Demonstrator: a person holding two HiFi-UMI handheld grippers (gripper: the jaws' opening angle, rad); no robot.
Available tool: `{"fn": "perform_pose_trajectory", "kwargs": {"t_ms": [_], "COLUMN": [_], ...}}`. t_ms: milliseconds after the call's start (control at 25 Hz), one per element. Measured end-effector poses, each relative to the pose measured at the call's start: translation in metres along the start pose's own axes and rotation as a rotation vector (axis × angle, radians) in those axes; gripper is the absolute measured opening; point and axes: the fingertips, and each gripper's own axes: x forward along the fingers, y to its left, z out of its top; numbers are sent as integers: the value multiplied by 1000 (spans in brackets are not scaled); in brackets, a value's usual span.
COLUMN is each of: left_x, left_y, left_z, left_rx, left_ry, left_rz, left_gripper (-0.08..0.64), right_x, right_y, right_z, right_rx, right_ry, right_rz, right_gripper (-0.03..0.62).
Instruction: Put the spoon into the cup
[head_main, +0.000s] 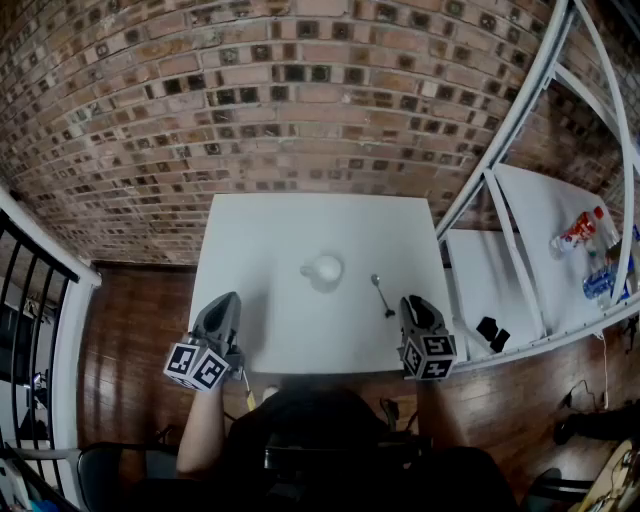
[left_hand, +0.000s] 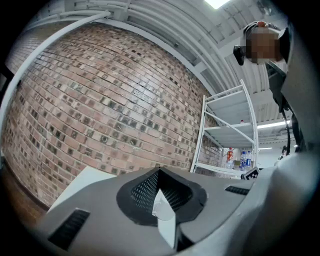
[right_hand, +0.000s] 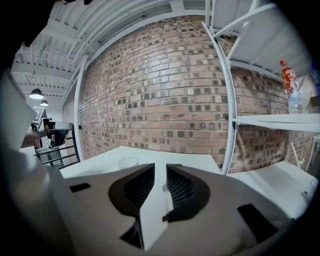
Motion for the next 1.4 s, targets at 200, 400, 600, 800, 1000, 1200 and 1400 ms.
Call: {"fn": "perform_pose_trajectory", "kwargs": {"t_ms": [200,400,600,800,1000,1200,1400], "left_x": [6,4,3,-1,-10,-29,-41], "left_y": [-6,-7,-7,0,2,14,19], "left_z": [-1,-9,-23,-33,-42,-46,-46], "left_rx": [21,16,12,6,-5,-5,-2], "left_ry": [19,54,101,140,171,192,197], "left_rz": [-23,-21,-11,15,49,106,138], "left_gripper": [5,5,5,5,5,5,5], "right_x": [5,20,30,45,61,69,75], "right_y": [0,-2,-9,-10,-10,-11,-15], "right_z": [-6,-28,-61,-89,-122,-152,-158], "right_rx": [8,11,13,24,-16,-16,-5], "right_ry": [14,89,179,248,353,432,445], "right_rz": [6,23,16,20,37,32,16], "right_gripper": [78,144,144,167,167,168,169]}}
